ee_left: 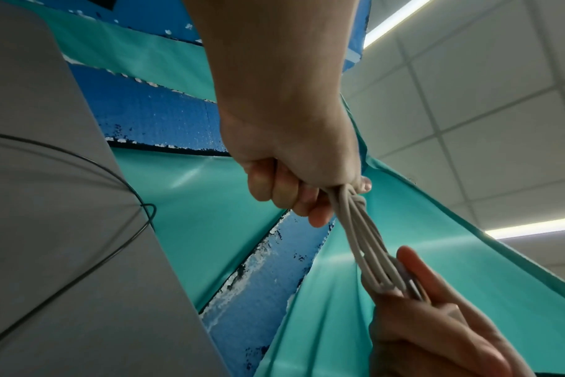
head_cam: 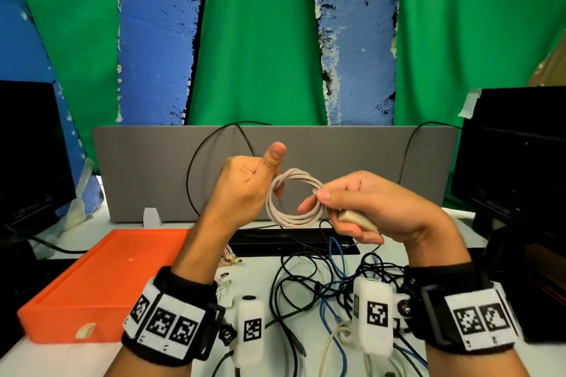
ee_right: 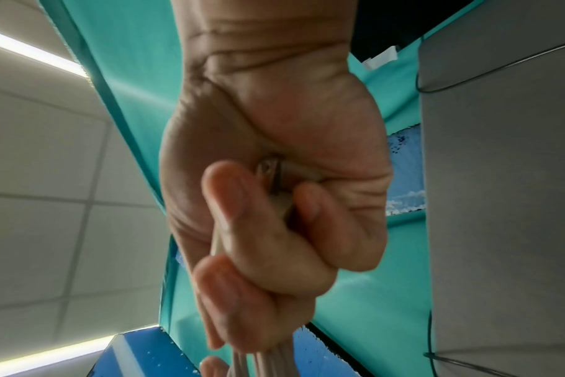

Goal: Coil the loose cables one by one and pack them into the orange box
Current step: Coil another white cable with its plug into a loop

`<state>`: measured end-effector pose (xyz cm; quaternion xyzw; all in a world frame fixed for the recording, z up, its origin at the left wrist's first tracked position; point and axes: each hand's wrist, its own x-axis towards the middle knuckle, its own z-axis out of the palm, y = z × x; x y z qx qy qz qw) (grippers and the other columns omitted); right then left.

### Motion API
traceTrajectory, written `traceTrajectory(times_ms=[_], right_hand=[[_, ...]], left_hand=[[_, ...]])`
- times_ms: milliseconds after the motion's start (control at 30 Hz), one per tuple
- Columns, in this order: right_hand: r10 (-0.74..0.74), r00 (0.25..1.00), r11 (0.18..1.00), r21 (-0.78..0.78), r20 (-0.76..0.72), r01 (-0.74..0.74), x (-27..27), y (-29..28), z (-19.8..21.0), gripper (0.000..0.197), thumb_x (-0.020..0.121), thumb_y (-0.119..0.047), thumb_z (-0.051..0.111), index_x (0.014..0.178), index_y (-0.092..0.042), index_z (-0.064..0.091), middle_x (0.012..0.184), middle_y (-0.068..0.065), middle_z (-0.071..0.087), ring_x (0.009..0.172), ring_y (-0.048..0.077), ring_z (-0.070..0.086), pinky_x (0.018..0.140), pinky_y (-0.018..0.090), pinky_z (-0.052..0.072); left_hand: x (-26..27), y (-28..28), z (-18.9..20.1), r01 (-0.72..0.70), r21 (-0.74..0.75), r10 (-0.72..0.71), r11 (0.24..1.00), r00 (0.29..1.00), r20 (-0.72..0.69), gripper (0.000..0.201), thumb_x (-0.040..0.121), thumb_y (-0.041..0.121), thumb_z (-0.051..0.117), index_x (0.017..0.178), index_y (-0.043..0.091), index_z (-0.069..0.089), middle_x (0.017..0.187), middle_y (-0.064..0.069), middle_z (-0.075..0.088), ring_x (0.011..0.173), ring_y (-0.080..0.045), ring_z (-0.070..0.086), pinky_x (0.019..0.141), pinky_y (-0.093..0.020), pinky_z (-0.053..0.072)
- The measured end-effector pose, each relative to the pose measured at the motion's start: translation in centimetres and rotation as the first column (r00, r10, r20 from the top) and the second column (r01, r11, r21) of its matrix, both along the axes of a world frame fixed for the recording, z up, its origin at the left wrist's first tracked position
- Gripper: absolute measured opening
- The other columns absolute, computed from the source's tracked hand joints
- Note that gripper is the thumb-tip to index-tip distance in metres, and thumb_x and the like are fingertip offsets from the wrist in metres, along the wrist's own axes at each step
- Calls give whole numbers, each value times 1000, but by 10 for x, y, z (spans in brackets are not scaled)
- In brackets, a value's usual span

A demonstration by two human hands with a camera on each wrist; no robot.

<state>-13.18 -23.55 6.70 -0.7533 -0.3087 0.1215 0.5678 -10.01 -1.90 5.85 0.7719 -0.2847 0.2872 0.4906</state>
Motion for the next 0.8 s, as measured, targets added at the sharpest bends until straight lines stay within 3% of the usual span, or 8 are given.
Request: traceTrajectory(times_ms=[67,133,267,400,500,600,667,800], right_hand=[[-7,1000,997,78,-19,8,6,2,-2,37,97,-32,55,103,1,70,51,11,47,28,11,34,31,16,26],[-71,997,991,116,-13,72,11,8,-5,33,99,-31,53,99,-1,67,51,11,50,30,12,37,33,17,31],[-271,960,962,50,71,268,20,11,-7,29,103,-33,53,101,-9,67,63,12,61,43,19,48,43,22,39],[-231,972,973,-12,43,232,19,16,-12,27,101,-30,57,121,-14,61,85,7,67,62,20,61,56,30,45],[-229,973,973,44,35,228,19,22,-14,26,98,-19,61,124,-15,59,95,8,68,75,28,70,68,39,54],[-209,978,972,109,-1,208,20,24,-15,22,96,-15,64,117,-14,60,112,17,71,81,36,73,78,44,55],[-202,979,974,105,-20,203,20,26,-16,25,96,-19,65,119,-14,60,115,18,71,84,36,74,76,42,56],[-351,936,936,10,22,351,25,23,-18,44,96,-41,62,135,-22,55,111,2,74,87,20,75,75,34,60]], left_hand=[[3,-1,-1,-27,9,27,1000,1000,-5,72,89,61,34,53,7,66,36,9,46,38,-3,44,45,-11,34],[8,5,0,56,60,-53,997,997,-53,73,90,69,33,63,11,69,44,8,42,43,-3,40,49,-14,33],[11,25,4,228,220,-190,949,965,-180,37,96,50,52,88,17,66,65,4,55,57,-10,52,57,-20,43],[6,30,7,190,241,-137,952,965,-223,33,92,44,54,96,13,63,84,-3,75,79,-23,72,79,-44,57],[5,25,9,172,134,-134,976,958,-255,25,97,34,54,103,11,61,87,-5,76,81,-31,72,79,-53,58],[5,24,9,102,188,-57,977,971,-231,17,100,29,53,114,20,60,88,2,76,82,-27,72,77,-48,59],[5,25,8,80,238,-21,968,970,-241,16,101,27,52,111,20,62,87,4,76,79,-26,71,74,-43,60],[15,31,5,35,264,55,964,943,-329,14,102,22,51,107,16,63,90,2,75,60,-14,65,60,-30,58]])
